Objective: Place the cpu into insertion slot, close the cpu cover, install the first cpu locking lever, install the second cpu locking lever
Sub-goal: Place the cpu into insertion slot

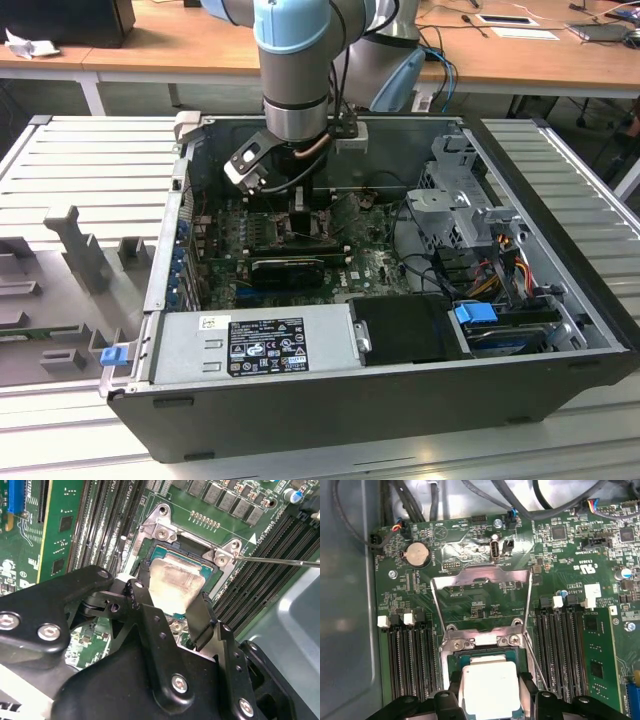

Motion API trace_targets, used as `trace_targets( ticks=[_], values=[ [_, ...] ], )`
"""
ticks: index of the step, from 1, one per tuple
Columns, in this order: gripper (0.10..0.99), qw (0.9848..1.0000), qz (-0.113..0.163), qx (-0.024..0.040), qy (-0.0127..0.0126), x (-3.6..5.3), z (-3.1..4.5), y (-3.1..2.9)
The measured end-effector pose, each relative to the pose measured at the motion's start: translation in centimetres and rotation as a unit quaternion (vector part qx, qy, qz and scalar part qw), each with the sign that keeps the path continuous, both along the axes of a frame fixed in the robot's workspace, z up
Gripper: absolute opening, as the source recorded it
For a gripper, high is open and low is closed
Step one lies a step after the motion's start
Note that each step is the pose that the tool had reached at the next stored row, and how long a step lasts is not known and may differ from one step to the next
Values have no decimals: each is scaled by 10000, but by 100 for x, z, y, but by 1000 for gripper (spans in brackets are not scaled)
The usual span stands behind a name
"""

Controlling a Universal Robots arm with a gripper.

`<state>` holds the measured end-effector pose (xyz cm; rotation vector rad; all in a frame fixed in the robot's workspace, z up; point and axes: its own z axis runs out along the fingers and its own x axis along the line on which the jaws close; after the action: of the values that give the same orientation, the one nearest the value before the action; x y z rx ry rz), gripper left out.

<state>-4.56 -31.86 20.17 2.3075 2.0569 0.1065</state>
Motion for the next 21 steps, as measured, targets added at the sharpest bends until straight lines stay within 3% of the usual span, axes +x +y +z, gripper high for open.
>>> trace_targets(
  ticks=[3,5,7,12,15,16,21],
  values=[
    [533,10000,-21,0,0,0,-3,0],
    [612,10000,-22,6,0,0,-3,0],
    [612,10000,-22,13,0,-1,2,0],
    [596,10000,-21,13,15,0,115,0],
    [404,10000,-21,13,25,0,154,0],
    [404,10000,-22,13,27,0,160,0],
    [106,10000,-21,13,39,0,198,0]
  ],
)
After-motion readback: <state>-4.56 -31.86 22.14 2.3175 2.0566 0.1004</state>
